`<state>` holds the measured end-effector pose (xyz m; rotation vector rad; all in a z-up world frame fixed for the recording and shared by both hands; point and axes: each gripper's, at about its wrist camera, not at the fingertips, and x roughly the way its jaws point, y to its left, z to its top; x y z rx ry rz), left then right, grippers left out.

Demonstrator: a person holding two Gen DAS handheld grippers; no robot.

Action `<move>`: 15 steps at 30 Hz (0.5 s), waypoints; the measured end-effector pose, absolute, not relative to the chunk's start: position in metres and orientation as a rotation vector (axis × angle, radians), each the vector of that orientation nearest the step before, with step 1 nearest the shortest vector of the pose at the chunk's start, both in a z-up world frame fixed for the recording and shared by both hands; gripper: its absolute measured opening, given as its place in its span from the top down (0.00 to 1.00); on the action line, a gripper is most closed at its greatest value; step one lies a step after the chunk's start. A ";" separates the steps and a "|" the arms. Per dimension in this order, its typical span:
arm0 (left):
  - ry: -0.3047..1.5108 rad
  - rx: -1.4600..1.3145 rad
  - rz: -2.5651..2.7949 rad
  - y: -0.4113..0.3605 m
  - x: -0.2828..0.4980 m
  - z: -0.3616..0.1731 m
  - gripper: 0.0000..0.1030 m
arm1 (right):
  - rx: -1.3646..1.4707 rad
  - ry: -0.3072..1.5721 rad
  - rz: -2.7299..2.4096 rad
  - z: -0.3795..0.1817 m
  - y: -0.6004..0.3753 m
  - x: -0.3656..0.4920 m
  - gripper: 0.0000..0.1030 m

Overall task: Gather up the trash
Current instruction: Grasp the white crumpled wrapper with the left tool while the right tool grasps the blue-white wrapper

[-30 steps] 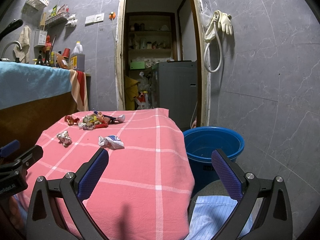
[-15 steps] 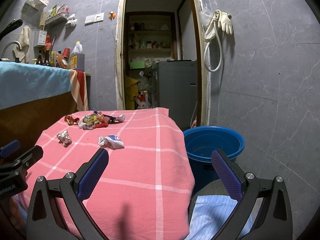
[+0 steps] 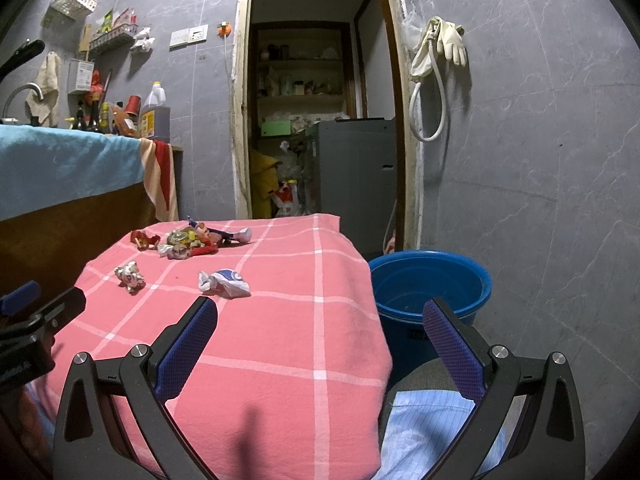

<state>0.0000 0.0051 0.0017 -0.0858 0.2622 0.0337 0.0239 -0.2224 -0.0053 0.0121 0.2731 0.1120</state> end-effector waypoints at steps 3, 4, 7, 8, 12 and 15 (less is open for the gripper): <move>0.241 -0.094 0.058 0.007 0.000 0.004 0.02 | 0.034 0.246 0.153 -0.001 -0.222 0.024 0.00; 0.241 -0.095 0.059 0.008 0.000 0.004 0.02 | 0.034 0.234 0.161 0.001 -0.221 0.024 0.00; 0.211 -0.119 0.087 0.018 0.004 0.013 0.02 | 0.018 0.207 0.184 0.006 -0.217 0.033 0.00; 0.197 -0.131 0.093 0.022 0.006 0.016 0.02 | 0.016 0.203 0.192 0.006 -0.216 0.038 0.00; 0.181 -0.151 0.123 0.032 0.017 0.022 0.02 | -0.013 0.158 0.233 0.013 -0.204 0.057 0.00; 0.207 -0.156 0.140 0.037 0.032 0.022 0.02 | -0.059 0.174 0.279 0.013 -0.189 0.074 0.00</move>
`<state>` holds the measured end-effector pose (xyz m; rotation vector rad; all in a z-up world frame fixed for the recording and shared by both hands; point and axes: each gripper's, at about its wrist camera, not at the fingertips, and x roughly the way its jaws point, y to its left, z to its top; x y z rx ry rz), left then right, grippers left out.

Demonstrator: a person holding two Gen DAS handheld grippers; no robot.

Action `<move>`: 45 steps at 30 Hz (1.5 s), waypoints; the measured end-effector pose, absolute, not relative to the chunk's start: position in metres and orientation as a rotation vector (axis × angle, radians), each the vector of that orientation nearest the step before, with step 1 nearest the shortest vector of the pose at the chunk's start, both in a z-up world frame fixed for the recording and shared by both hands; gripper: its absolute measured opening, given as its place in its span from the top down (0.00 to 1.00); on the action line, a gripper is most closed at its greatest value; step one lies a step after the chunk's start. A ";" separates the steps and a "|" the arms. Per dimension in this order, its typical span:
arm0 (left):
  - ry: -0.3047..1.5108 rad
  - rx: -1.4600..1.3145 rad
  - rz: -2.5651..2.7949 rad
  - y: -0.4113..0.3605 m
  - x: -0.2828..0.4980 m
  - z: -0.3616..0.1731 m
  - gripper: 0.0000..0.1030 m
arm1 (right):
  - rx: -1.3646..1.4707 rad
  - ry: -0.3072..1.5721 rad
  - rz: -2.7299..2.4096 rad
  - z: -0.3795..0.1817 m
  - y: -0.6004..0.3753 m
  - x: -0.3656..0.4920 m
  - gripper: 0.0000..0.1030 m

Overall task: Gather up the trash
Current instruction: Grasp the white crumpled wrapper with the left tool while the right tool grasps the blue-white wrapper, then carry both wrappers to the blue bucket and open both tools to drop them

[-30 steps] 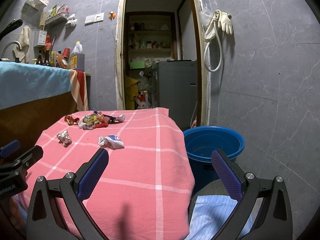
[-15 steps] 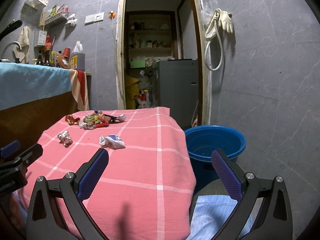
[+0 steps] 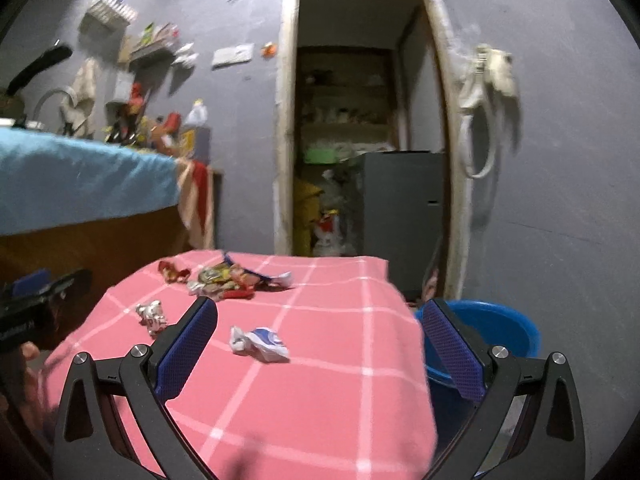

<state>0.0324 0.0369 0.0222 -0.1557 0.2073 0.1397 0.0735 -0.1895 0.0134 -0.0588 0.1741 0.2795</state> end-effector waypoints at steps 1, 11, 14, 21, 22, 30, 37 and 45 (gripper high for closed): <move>0.231 -0.157 0.142 0.040 0.040 0.023 0.02 | -0.076 0.188 0.293 0.013 -0.184 0.079 0.00; 0.430 -0.178 0.118 0.058 0.090 0.014 0.02 | -0.119 0.345 0.377 0.013 -0.158 0.130 0.00; 0.513 -0.184 0.106 0.059 0.105 0.008 0.02 | -0.099 0.441 0.394 0.010 -0.157 0.148 0.00; 0.649 -0.223 0.064 0.060 0.132 -0.004 0.22 | -0.092 0.630 0.465 -0.006 -0.149 0.180 0.16; 0.663 -0.224 0.060 0.060 0.134 -0.005 0.25 | -0.093 0.657 0.476 -0.009 -0.147 0.184 0.23; 0.756 -0.246 0.003 0.059 0.150 -0.011 0.57 | -0.120 0.819 0.561 -0.029 -0.132 0.203 0.57; 0.758 -0.259 -0.033 0.053 0.153 -0.007 0.68 | -0.091 0.810 0.590 -0.028 -0.139 0.201 0.78; 0.622 -0.256 -0.135 0.014 0.149 0.024 0.69 | 0.001 0.639 0.553 -0.004 -0.175 0.190 0.79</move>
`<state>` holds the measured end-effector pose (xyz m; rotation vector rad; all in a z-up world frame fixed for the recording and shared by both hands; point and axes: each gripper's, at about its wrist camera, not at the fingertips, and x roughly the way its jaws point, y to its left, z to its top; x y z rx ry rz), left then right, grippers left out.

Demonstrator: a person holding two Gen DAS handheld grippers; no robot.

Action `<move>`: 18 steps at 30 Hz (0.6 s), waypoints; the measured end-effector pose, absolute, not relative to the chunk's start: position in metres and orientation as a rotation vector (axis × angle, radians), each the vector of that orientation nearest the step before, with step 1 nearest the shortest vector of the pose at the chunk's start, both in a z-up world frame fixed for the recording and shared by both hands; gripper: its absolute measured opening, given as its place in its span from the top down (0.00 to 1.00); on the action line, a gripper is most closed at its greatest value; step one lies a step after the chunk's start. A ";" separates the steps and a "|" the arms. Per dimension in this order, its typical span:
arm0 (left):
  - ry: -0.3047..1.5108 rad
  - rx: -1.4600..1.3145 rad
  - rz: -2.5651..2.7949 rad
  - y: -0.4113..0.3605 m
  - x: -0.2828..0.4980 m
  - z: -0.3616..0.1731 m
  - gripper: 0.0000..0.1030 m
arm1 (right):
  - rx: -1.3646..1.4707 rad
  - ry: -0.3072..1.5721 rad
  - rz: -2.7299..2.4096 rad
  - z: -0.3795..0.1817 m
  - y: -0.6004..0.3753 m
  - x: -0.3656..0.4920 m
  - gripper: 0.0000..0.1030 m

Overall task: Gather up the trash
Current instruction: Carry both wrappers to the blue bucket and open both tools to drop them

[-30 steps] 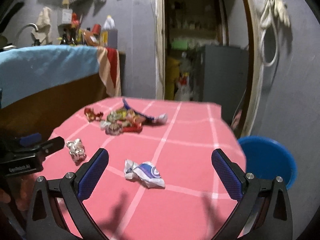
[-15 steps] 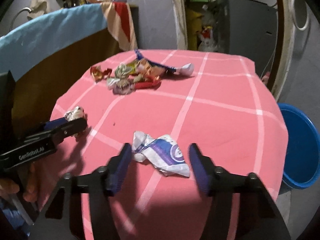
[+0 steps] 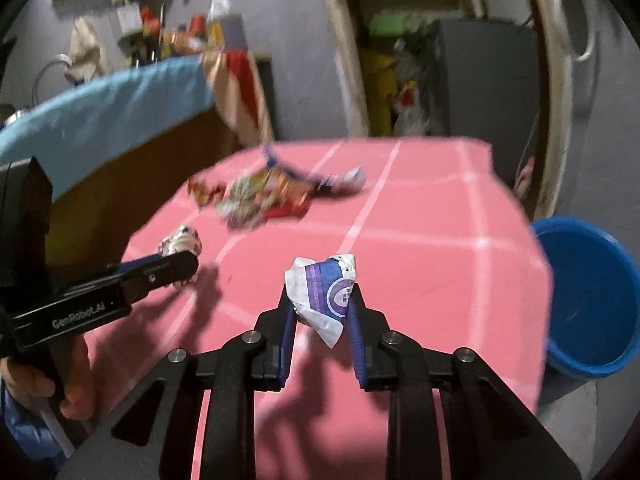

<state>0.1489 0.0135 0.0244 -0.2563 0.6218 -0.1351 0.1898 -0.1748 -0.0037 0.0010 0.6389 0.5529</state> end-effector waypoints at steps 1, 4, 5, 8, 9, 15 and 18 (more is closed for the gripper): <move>0.595 -0.257 -0.151 0.007 0.150 0.031 0.69 | 0.008 0.606 0.537 0.001 -0.182 0.188 0.79; 0.513 -0.251 -0.208 -0.015 0.153 0.049 0.68 | 0.039 0.482 0.481 0.020 -0.208 0.181 0.79; 0.493 -0.245 -0.226 -0.022 0.155 0.053 0.68 | 0.047 0.437 0.455 0.028 -0.217 0.179 0.79; 0.415 -0.213 -0.292 -0.051 0.157 0.069 0.68 | 0.060 0.332 0.381 0.044 -0.245 0.174 0.78; 0.389 -0.196 -0.319 -0.065 0.159 0.075 0.68 | 0.063 0.302 0.354 0.049 -0.255 0.172 0.78; 0.374 -0.141 -0.443 -0.124 0.183 0.083 0.68 | 0.069 0.243 0.214 0.063 -0.303 0.174 0.78; 0.443 -0.136 -0.502 -0.155 0.208 0.075 0.68 | 0.074 0.261 0.152 0.059 -0.325 0.180 0.78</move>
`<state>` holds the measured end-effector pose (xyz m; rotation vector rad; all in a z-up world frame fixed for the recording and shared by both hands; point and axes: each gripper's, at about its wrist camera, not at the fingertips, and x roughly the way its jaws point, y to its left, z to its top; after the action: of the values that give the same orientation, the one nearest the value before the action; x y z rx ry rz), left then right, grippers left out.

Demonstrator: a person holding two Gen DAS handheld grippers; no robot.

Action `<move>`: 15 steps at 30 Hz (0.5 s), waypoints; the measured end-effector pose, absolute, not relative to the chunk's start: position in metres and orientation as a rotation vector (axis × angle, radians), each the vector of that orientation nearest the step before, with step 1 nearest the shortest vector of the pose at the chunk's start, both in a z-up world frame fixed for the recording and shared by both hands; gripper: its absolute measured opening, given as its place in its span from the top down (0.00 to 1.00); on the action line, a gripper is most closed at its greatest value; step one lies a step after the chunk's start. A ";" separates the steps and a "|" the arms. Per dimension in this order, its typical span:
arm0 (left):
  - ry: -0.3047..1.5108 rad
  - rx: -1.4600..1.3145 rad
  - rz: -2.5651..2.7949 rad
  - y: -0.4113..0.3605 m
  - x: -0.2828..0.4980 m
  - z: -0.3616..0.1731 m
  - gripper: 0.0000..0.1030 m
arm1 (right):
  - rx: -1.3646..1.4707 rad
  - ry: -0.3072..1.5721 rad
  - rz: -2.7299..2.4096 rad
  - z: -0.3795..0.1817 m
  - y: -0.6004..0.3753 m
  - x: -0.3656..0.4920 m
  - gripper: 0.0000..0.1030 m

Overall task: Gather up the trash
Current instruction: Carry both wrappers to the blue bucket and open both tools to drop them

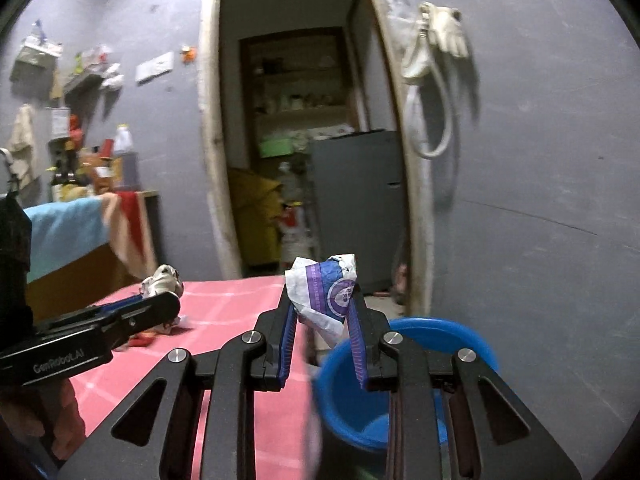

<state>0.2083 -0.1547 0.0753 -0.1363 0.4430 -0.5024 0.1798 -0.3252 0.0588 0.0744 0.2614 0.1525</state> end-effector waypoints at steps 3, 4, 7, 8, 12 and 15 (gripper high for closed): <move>0.512 -0.118 -0.538 -0.180 0.230 0.064 0.68 | 0.090 0.295 0.107 0.051 -0.347 0.185 0.78; 0.537 -0.117 -0.545 -0.187 0.237 0.061 0.68 | 0.095 0.313 0.093 0.047 -0.352 0.187 0.78; 0.618 -0.112 -0.558 -0.205 0.259 0.048 0.68 | 0.110 0.370 0.063 0.033 -0.366 0.197 0.78; 0.642 -0.111 -0.560 -0.210 0.265 0.043 0.68 | 0.118 0.385 0.058 0.029 -0.370 0.198 0.78; 0.761 -0.131 -0.564 -0.226 0.296 0.023 0.68 | 0.146 0.479 0.038 0.010 -0.383 0.216 0.78; 0.816 -0.146 -0.566 -0.228 0.310 0.007 0.67 | 0.174 0.538 0.035 -0.003 -0.389 0.224 0.78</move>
<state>0.3105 -0.2276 0.0070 -0.1458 0.8162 -0.5656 0.2238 -0.3894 -0.0034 0.1743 0.5381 0.0347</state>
